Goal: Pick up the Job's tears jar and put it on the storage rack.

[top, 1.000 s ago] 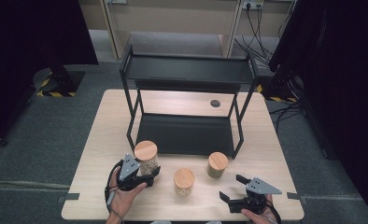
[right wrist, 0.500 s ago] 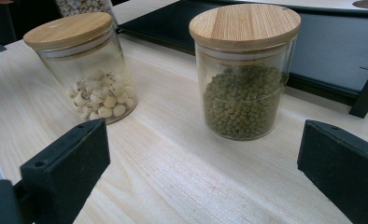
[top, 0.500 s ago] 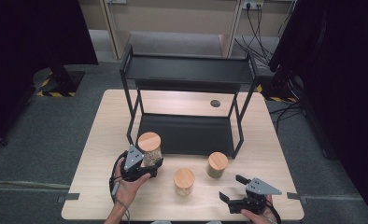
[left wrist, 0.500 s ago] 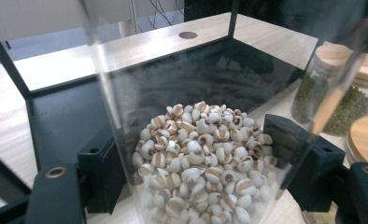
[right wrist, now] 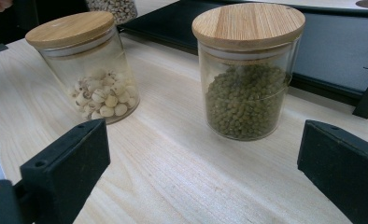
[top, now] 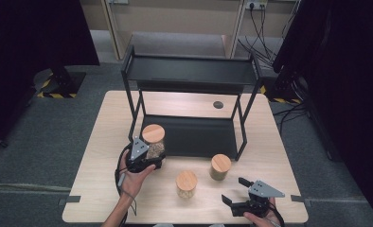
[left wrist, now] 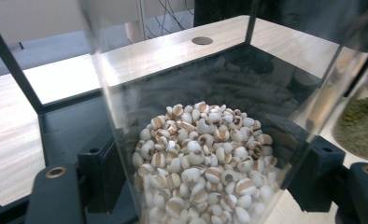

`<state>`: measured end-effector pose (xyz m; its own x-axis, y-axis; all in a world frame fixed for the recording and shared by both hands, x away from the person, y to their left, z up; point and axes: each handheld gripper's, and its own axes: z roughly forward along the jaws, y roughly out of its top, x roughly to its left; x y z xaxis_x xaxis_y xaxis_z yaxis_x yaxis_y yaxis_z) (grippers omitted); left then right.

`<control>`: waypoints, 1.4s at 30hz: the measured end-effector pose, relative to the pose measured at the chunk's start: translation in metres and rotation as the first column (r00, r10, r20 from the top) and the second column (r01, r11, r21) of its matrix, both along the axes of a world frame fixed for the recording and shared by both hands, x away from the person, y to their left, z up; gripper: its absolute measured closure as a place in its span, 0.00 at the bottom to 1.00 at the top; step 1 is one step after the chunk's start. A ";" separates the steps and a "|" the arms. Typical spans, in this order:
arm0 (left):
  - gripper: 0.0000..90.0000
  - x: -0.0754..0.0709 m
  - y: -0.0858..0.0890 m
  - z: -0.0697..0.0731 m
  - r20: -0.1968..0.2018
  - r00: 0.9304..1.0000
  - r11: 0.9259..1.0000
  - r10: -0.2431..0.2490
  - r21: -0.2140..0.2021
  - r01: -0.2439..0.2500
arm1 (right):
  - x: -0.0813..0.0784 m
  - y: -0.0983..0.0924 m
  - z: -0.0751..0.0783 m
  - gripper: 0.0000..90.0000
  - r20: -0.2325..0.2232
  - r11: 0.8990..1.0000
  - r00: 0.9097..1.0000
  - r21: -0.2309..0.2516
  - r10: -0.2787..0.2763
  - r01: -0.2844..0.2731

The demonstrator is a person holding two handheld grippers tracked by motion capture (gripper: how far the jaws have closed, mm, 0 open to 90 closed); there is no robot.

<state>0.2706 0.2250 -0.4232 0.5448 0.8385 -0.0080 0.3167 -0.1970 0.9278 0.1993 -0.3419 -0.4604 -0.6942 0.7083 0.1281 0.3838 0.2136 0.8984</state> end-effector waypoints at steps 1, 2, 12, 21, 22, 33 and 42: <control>0.28 0.002 -0.001 0.000 -0.001 1.000 1.000 0.004 0.000 -0.004 | 0.000 0.000 0.000 0.03 0.000 1.000 1.000 0.000 0.001 -0.001; 0.28 0.003 -0.001 -0.001 -0.002 1.000 1.000 0.008 -0.002 -0.008 | 0.000 0.000 0.000 0.03 0.001 1.000 1.000 -0.002 0.002 -0.002; 0.28 0.018 -0.011 -0.001 0.003 0.999 0.999 0.040 0.006 -0.040 | 0.001 0.001 0.000 0.03 0.000 1.000 1.000 -0.003 0.006 -0.006; 0.28 0.034 -0.020 -0.002 0.000 0.998 0.998 0.066 0.016 -0.066 | 0.001 0.000 -0.001 0.03 0.001 1.000 1.000 -0.004 0.009 -0.009; 0.28 0.036 -0.021 -0.002 0.000 0.998 0.998 0.067 0.022 -0.067 | 0.001 0.000 -0.001 0.03 0.000 1.000 1.000 -0.004 0.009 -0.009; 0.28 0.049 -0.031 -0.009 -0.015 0.996 0.996 0.085 0.017 -0.084 | 0.000 0.000 0.000 0.03 0.002 1.000 1.000 -0.004 0.012 -0.012; 0.28 0.057 -0.035 -0.015 -0.020 0.994 0.994 0.106 0.027 -0.105 | 0.000 0.000 -0.001 0.03 0.002 1.000 1.000 -0.006 0.017 -0.017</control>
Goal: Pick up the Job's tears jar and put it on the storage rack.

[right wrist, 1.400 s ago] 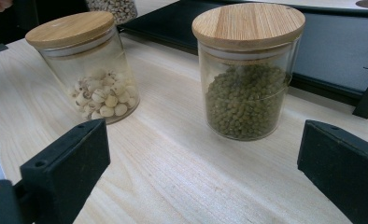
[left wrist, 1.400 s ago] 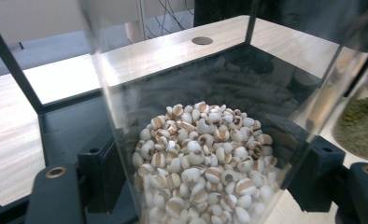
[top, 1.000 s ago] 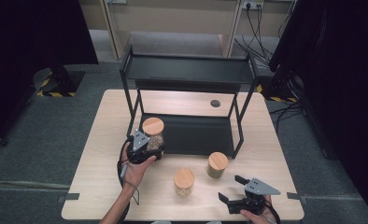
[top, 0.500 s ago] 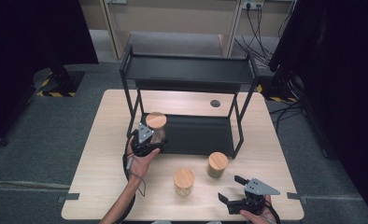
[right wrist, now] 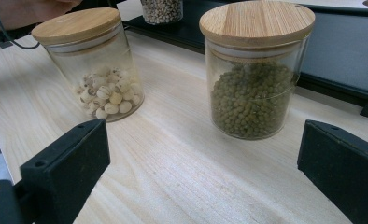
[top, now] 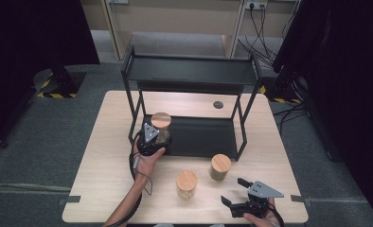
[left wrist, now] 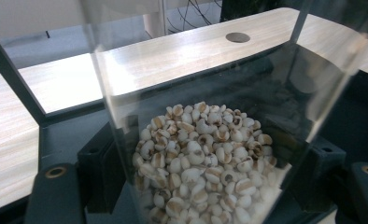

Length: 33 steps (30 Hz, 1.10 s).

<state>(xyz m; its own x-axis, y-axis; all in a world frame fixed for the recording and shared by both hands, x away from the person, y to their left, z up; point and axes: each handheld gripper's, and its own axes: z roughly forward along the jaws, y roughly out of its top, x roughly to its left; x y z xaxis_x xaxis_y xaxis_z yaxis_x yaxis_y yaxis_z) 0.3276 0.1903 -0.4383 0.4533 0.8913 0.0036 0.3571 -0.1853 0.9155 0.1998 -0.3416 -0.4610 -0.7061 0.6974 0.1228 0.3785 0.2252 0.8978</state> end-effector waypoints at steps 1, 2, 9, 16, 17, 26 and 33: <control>0.28 0.000 0.000 -0.001 -0.001 1.000 1.000 0.005 -0.006 -0.005 | 0.000 0.000 0.000 0.03 0.000 1.000 1.000 -0.001 0.000 0.000; 0.28 0.001 0.001 -0.001 0.000 1.000 1.000 0.007 -0.008 -0.007 | 0.000 0.000 0.000 0.03 0.000 1.000 1.000 -0.001 0.001 -0.001; 0.28 0.003 0.002 -0.004 0.000 1.000 1.000 0.019 -0.012 -0.019 | 0.000 0.001 0.000 0.03 0.000 1.000 1.000 -0.003 0.004 -0.004; 0.28 0.006 0.000 -0.010 -0.007 1.000 1.000 0.024 -0.008 -0.025 | 0.000 0.002 0.000 0.03 -0.003 1.000 1.000 -0.004 0.006 -0.006; 0.28 0.005 0.001 -0.011 -0.006 1.000 1.000 0.028 -0.014 -0.028 | 0.000 0.002 0.000 0.03 -0.002 1.000 1.000 -0.005 0.006 -0.006; 0.28 0.004 0.002 -0.013 -0.006 0.999 0.999 0.038 -0.028 -0.038 | 0.000 0.002 0.000 0.03 -0.001 1.000 1.000 -0.005 0.009 -0.009; 0.28 0.004 0.002 -0.013 -0.011 0.999 0.999 0.042 -0.031 -0.042 | 0.000 0.003 0.000 0.03 0.000 1.000 1.000 -0.006 0.010 -0.010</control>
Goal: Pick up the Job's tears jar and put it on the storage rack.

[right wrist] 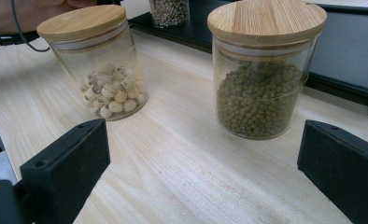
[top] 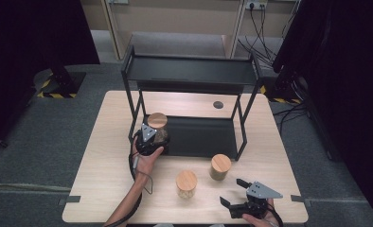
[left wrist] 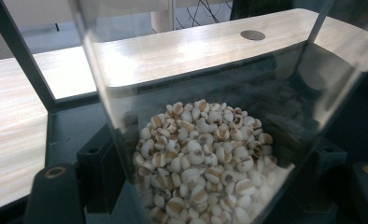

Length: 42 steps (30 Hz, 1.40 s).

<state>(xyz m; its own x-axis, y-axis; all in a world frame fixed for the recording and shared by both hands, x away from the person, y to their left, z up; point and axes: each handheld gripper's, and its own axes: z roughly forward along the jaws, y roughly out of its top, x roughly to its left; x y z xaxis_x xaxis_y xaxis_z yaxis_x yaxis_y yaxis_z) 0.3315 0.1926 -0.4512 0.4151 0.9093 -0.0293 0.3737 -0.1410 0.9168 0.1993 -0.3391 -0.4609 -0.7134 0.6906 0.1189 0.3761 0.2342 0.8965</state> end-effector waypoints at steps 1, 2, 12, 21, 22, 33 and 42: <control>0.27 0.000 0.000 0.000 -0.001 1.000 1.000 0.000 -0.001 0.000 | 0.000 0.000 0.000 0.03 0.000 1.000 1.000 0.001 0.000 0.000; 0.26 -0.001 0.000 0.001 -0.001 1.000 1.000 0.004 -0.002 -0.004 | 0.000 0.000 0.000 0.03 0.001 1.000 1.000 0.002 -0.001 0.001; 0.10 -0.011 -0.007 0.013 -0.019 1.000 1.000 0.017 0.026 -0.016 | -0.001 0.001 0.000 0.03 -0.001 1.000 1.000 0.001 0.002 -0.002; 0.10 -0.021 -0.007 0.016 -0.023 1.000 1.000 0.017 0.020 -0.016 | -0.001 0.001 0.000 0.03 0.002 1.000 1.000 0.000 0.004 -0.004; 0.10 -0.022 -0.007 0.016 -0.022 1.000 1.000 0.016 0.020 -0.016 | -0.001 0.001 0.000 0.03 0.002 1.000 1.000 0.000 0.004 -0.004; 0.07 -0.037 -0.009 0.022 -0.017 1.000 1.000 0.026 0.015 -0.025 | -0.001 0.000 0.000 0.03 0.004 1.000 1.000 0.000 0.007 -0.007; 0.08 -0.052 -0.007 0.024 0.001 1.000 1.000 -0.004 0.012 0.004 | -0.002 0.000 0.000 0.03 0.005 1.000 1.000 0.000 0.007 -0.007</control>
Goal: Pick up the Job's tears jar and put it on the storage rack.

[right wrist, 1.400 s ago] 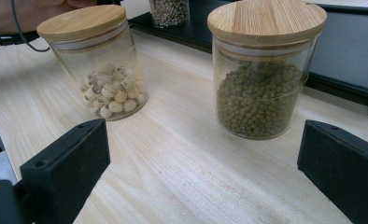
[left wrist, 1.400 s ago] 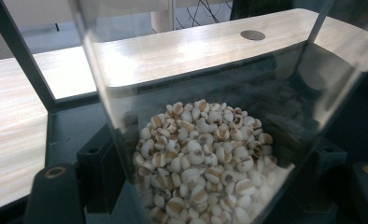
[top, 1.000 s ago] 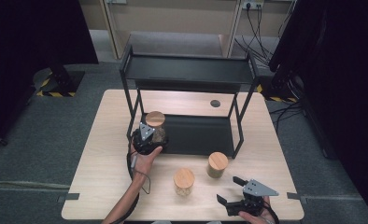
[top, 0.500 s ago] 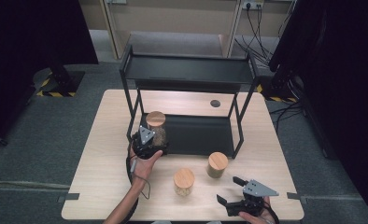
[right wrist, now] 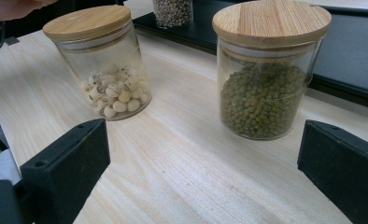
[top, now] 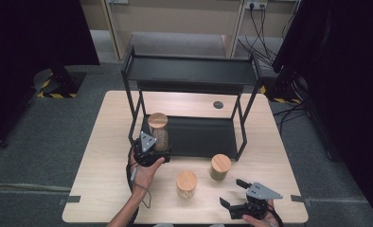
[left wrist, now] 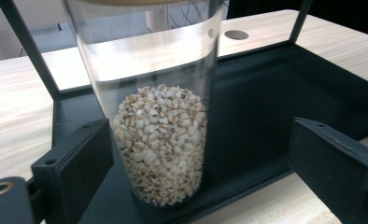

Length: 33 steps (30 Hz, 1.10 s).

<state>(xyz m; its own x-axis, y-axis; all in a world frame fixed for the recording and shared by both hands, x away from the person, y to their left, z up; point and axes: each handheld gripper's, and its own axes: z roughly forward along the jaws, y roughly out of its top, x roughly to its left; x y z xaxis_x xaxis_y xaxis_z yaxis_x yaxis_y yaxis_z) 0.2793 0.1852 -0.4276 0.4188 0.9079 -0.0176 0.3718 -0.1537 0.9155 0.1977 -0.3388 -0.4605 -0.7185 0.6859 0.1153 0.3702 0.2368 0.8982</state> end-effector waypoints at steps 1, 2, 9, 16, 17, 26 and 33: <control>0.07 -0.002 0.000 0.000 0.003 1.000 1.000 -0.003 0.001 0.003 | 0.000 0.000 0.000 0.03 0.000 1.000 1.000 0.000 0.000 0.000; 0.07 -0.004 0.001 0.000 0.006 1.000 1.000 -0.007 -0.001 0.007 | 0.000 0.000 0.000 0.03 0.000 1.000 1.000 0.000 0.000 0.000; 0.07 -0.017 0.006 0.001 0.020 0.999 0.999 -0.034 -0.005 0.034 | -0.001 0.000 0.000 0.03 0.001 1.000 1.000 0.001 -0.001 0.001; 0.06 -0.031 0.014 0.000 0.042 0.998 0.999 -0.050 -0.010 0.051 | 0.000 0.000 0.000 0.03 0.002 1.000 1.000 0.000 0.000 0.000; 0.06 -0.033 0.016 0.001 0.044 0.998 0.999 -0.053 -0.010 0.053 | -0.001 0.000 0.000 0.03 0.002 1.000 1.000 -0.001 0.000 0.000; 0.04 -0.050 0.023 -0.002 0.045 0.996 0.997 -0.076 -0.012 0.077 | -0.001 0.000 0.000 0.03 0.002 1.000 1.000 0.000 0.000 0.000; 0.04 -0.061 0.027 -0.004 0.055 0.995 0.996 -0.087 -0.022 0.089 | -0.001 0.001 0.000 0.03 0.003 1.000 1.000 -0.001 0.001 -0.001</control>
